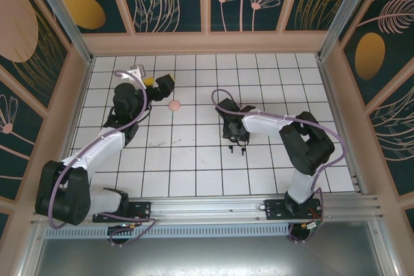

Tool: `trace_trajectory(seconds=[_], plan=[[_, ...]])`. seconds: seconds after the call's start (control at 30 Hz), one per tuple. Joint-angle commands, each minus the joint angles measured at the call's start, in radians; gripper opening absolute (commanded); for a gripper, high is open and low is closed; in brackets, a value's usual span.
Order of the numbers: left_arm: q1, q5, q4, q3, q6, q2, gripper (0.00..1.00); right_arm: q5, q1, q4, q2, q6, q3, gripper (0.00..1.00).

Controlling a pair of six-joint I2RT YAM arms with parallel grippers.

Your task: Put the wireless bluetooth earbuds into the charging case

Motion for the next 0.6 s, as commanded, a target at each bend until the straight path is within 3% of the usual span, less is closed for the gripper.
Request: trace_trajectory(seconds=[0.0,0.3,0.57], plan=[[-0.002,0.087,0.083,-0.036,0.028,0.012,0.98,-0.062,0.004,0.032,-0.025,0.020,-0.005,0.36],[-0.017,0.202,0.297,-0.148,-0.020,0.098,0.96,-0.113,-0.018,0.047,-0.101,0.026,0.090,0.35],[-0.086,0.306,0.508,-0.177,-0.076,0.251,0.96,-0.177,-0.087,0.080,-0.087,0.093,0.248,0.34]])
